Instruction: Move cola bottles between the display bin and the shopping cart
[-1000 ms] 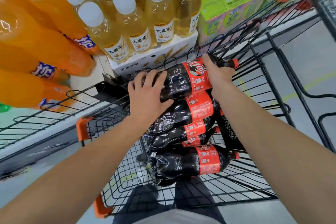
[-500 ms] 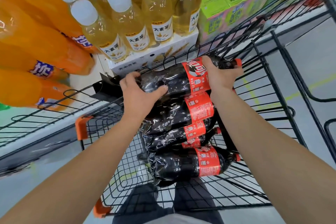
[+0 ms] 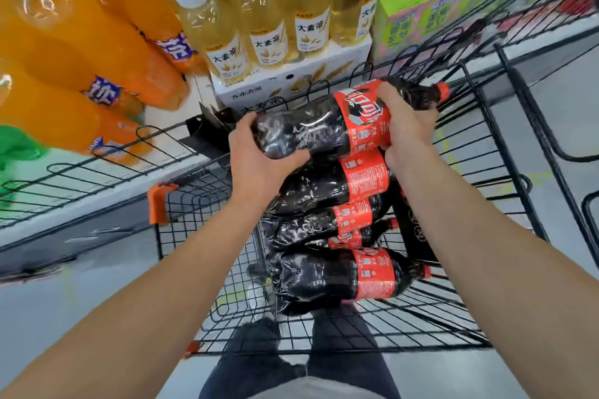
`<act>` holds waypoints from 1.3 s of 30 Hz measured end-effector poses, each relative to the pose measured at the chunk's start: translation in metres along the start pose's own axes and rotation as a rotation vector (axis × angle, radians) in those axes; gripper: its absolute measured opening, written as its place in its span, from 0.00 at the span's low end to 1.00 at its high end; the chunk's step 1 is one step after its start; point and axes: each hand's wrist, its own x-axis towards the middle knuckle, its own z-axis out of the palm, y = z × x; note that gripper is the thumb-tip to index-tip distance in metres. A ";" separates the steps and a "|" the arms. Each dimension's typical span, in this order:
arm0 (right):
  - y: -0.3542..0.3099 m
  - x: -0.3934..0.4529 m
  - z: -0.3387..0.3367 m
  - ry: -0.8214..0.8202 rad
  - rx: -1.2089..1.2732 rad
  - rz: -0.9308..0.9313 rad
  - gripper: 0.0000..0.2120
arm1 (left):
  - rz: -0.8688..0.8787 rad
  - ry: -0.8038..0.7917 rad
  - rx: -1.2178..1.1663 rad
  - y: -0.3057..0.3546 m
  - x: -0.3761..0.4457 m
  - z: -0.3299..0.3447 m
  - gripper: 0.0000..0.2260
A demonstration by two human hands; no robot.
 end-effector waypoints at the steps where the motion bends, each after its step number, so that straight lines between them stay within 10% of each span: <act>1: -0.001 -0.008 -0.002 -0.002 0.015 -0.010 0.55 | 0.010 -0.003 0.005 -0.001 -0.004 -0.004 0.46; 15: 0.032 -0.166 -0.007 -0.170 -0.126 -0.347 0.61 | 0.138 -0.230 0.072 -0.060 -0.072 -0.116 0.50; 30: 0.123 -0.334 -0.002 -0.210 -0.120 -0.373 0.38 | 0.218 -0.142 0.014 -0.165 -0.188 -0.231 0.49; 39: 0.174 -0.411 -0.004 -0.368 -0.230 -0.453 0.44 | 0.111 0.019 -0.100 -0.220 -0.270 -0.270 0.46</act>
